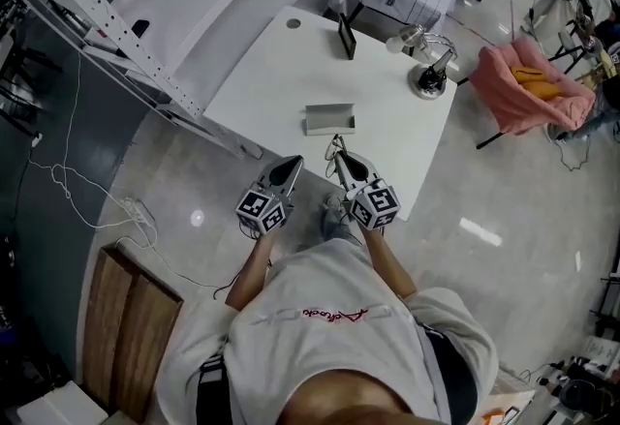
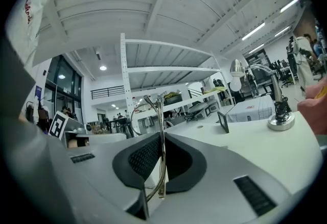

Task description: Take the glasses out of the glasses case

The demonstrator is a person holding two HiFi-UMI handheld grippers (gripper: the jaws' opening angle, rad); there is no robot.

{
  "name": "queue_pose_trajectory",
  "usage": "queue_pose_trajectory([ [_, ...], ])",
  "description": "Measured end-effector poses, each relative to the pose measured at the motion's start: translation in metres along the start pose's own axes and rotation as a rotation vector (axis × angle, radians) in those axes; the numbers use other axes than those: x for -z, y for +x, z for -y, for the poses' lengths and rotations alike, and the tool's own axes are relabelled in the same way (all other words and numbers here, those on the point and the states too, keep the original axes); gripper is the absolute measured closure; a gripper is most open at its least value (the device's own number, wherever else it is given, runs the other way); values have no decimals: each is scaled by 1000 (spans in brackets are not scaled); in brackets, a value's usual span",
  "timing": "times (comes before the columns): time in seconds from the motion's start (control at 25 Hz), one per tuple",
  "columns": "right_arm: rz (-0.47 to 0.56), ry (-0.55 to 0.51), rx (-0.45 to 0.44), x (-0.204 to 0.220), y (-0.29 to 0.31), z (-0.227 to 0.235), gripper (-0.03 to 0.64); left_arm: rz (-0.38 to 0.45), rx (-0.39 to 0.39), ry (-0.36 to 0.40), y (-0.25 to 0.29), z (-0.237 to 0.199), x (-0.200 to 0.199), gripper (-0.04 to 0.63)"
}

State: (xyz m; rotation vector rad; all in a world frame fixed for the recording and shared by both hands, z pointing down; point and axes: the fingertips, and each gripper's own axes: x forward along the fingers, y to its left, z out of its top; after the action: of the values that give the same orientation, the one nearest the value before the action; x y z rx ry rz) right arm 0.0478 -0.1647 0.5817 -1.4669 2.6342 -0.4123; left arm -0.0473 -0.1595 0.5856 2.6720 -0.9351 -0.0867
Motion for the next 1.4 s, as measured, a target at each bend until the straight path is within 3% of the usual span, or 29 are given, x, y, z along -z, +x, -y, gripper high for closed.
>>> queue_pose_trajectory([
  [0.44, 10, -22, 35, 19, -78, -47, 609, -13, 48, 9, -51, 70, 31, 569],
  [0.8, 16, -62, 41, 20, -117, -65, 609, 21, 67, 37, -63, 103, 27, 569],
  [1.4, 32, -72, 76, 20, -141, -65, 611, 41, 82, 56, -67, 120, 24, 569],
])
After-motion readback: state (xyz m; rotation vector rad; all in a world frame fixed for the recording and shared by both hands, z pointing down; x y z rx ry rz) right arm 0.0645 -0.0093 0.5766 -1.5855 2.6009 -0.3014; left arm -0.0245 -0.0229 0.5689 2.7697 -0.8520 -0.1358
